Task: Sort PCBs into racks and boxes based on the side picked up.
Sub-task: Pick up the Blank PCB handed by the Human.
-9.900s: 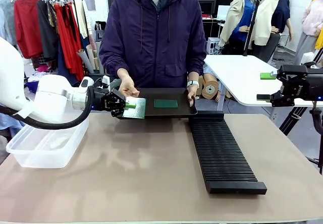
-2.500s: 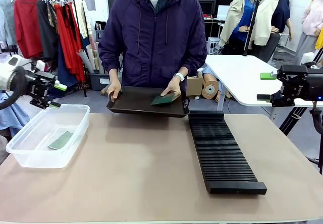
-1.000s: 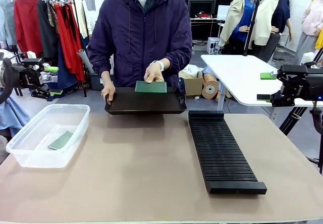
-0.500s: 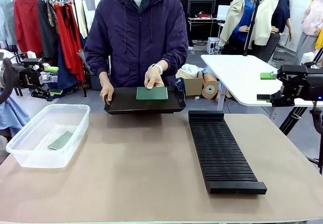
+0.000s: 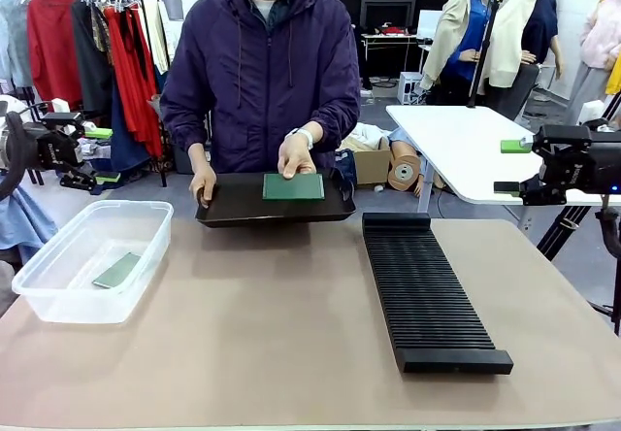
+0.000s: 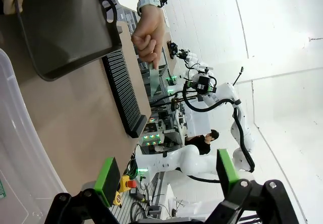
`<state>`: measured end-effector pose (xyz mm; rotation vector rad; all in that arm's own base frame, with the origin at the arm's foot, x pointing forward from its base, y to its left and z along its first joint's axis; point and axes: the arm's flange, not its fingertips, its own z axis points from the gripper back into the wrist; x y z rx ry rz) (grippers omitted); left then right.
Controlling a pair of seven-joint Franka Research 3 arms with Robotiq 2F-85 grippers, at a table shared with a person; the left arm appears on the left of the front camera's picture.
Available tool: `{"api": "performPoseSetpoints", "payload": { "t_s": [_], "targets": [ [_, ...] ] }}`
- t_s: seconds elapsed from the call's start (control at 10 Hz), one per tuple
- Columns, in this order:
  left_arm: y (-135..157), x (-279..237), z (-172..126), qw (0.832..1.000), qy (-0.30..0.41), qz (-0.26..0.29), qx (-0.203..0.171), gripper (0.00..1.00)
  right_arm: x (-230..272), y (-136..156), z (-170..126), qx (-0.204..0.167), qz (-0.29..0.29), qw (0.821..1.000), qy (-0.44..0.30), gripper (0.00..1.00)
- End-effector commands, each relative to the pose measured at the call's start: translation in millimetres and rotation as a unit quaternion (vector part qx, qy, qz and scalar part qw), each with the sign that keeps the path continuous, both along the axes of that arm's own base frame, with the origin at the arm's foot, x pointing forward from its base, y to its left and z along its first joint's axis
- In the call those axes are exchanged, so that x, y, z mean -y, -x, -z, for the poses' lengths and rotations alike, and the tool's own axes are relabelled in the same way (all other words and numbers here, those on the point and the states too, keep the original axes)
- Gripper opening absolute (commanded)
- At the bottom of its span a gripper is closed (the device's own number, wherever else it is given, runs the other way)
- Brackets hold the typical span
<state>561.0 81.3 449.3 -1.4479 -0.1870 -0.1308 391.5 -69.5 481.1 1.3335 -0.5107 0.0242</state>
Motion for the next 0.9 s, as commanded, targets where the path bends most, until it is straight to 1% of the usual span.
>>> {"api": "performPoseSetpoints", "payload": {
  "t_s": [0.0, 0.2, 0.3, 0.4, 0.5, 0.6, 0.8],
  "targets": [
    [0.9, -0.8, -2.2, 1.000, 0.001, 0.001, 0.004, 1.00, -1.8, -1.9, -2.8, 0.005, 0.002, 1.000, -0.009, 1.00],
    [0.9, -0.8, -2.2, 1.000, 0.001, 0.001, 0.004, 1.00, 0.0, 0.0, 0.0, 0.000, 0.000, 1.000, 0.000, 1.00],
    [0.9, -0.8, -2.2, 1.000, 0.001, 0.001, 0.004, 1.00, -9.0, -8.2, 4.2, -0.004, -0.002, 1.000, -0.004, 1.00],
    [0.9, -0.8, -2.2, 1.000, 0.001, 0.001, 0.004, 1.00, -19.0, -16.0, 7.4, 0.001, 0.001, 1.000, -0.007, 1.00],
    [0.9, -0.8, -2.2, 1.000, 0.001, 0.001, 0.004, 1.00, -29.2, -25.9, 11.6, -0.001, -0.010, 1.000, -0.010, 1.00],
    [0.9, -0.8, -2.2, 1.000, 0.001, 0.001, 0.004, 1.00, -38.9, -39.4, 17.7, -0.012, -0.039, 0.999, -0.013, 1.00],
    [0.9, -0.8, -2.2, 1.000, 0.001, 0.001, 0.004, 1.00, -57.9, -60.7, 25.5, -0.027, -0.071, 0.997, -0.012, 1.00]
  ]
}}
